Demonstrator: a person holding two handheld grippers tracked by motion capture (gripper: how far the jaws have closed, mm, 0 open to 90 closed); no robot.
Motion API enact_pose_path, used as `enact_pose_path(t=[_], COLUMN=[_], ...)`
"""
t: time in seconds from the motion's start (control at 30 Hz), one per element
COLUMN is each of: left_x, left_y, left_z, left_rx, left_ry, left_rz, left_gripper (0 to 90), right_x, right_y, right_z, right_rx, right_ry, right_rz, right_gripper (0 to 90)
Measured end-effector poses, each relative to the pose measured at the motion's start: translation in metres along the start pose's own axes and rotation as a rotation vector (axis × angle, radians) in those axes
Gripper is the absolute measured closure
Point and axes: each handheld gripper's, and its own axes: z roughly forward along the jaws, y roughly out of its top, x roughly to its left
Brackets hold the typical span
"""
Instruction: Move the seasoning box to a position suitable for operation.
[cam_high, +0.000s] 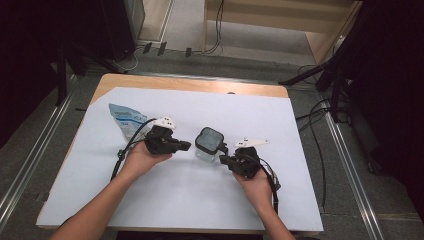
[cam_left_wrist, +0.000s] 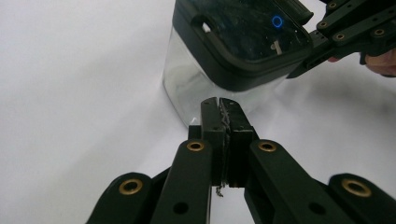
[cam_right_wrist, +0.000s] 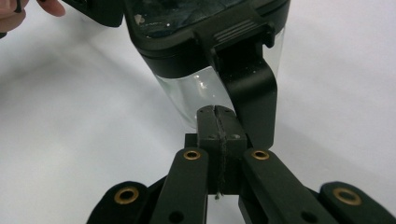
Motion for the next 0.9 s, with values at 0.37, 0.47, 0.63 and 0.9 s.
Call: enact_pose_path(t=[0.37, 0.47, 0.63, 0.9], left_x=[0.008, 0.004, 0.001, -0.002], left_y=[-0.004, -0.003, -0.003, -0.003], left_z=[0.019, 0.021, 0.021, 0.023], left_rx=[-0.054, -0.046, -0.049, -0.060], left_ry=[-0.051, -0.050, -0.061, -0.079], left_rz=[-0.056, -0.050, -0.044, -0.036], left_gripper=[90.0, 90.0, 90.0, 90.0], right_x=[-0.015, -0.017, -0.021, -0.025], right_y=[0.004, 0.007, 0.008, 0.010], right_z=[-0.002, 0.001, 0.002, 0.000], right_rx=[-0.001, -0.014, -0.035, -0.055], right_ry=[-0.010, -0.011, -0.016, -0.025], right_rz=[-0.006, -0.002, 0.026, 0.030], right_gripper=[90.0, 90.0, 90.0, 90.0])
